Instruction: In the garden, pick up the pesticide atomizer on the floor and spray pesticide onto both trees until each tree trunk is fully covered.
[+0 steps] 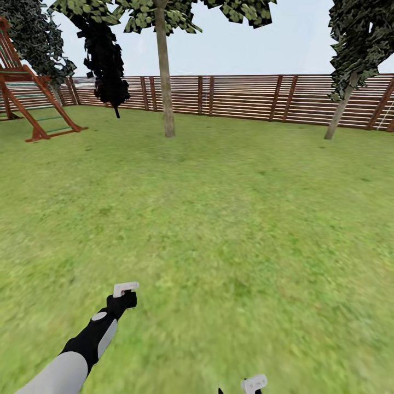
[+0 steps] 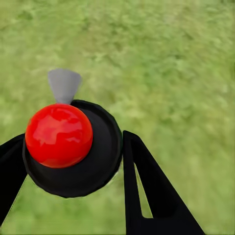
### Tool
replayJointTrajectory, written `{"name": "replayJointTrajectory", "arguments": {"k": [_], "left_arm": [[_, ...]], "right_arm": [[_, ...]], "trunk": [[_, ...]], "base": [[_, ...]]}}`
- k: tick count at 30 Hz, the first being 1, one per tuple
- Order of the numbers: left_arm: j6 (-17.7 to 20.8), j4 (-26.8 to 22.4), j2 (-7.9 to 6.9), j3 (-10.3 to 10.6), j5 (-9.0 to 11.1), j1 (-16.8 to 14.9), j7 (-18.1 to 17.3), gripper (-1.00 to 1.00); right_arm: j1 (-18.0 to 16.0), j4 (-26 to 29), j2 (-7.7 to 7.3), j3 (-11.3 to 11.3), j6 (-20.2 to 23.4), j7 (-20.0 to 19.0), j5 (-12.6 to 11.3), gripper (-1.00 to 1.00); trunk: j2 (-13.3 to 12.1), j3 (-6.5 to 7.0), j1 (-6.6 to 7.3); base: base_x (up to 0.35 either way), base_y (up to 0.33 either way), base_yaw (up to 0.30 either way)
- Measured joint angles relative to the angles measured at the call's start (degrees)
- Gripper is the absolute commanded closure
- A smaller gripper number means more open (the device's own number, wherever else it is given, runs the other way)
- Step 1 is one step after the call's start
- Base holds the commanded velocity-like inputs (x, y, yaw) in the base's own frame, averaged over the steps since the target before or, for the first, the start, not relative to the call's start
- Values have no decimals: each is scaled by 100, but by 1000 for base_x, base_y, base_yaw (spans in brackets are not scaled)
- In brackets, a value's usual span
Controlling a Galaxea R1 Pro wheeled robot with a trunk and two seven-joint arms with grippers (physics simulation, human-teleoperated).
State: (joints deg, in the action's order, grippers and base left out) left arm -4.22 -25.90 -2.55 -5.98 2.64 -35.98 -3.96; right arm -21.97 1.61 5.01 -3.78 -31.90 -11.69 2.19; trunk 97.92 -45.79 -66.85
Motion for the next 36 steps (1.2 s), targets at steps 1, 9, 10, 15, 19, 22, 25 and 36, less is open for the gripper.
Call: {"name": "replayJointTrajectory", "arguments": {"k": [1, 9, 10, 15, 19, 22, 25, 36], "left_arm": [[0, -1, 0, 0, 0, 2, 0, 100], [0, -2, 0, 0, 0, 0, 0, 100], [0, -2, 0, 0, 0, 0, 0, 100], [0, -2, 0, 0, 0, 1, 0, 100], [0, 5, 0, 0, 0, -1, 0, 100], [0, 4, 0, 0, 0, -2, 0, 100], [0, 3, 0, 0, 0, 2, 0, 100], [0, -2, 0, 0, 0, 1, 0, 100]], "right_arm": [[0, -1, 0, 0, 0, 0, -1, -100], [0, 1, 0, 0, 0, 0, -2, -100], [0, 2, 0, 0, 0, 0, -1, -100], [0, -1, 0, 0, 0, 0, -3, -100], [0, 1, 0, 0, 0, 0, 0, -100], [0, -1, 0, 0, 0, 0, 0, -100], [0, 2, 0, 0, 0, 0, 0, -100], [0, -1, 0, 0, 0, 0, -2, -100]], "trunk": [[0, 0, 0], [0, 0, 0], [0, 0, 0], [0, 0, 0], [0, 0, 0], [0, 0, 0], [0, 0, 0], [0, 0, 0]], "base": [[307, 119, 0], [307, 119, 0], [308, 119, 0], [308, 119, 0], [308, 119, 0], [307, 119, 0], [307, 119, 0], [307, 118, 0]]}}
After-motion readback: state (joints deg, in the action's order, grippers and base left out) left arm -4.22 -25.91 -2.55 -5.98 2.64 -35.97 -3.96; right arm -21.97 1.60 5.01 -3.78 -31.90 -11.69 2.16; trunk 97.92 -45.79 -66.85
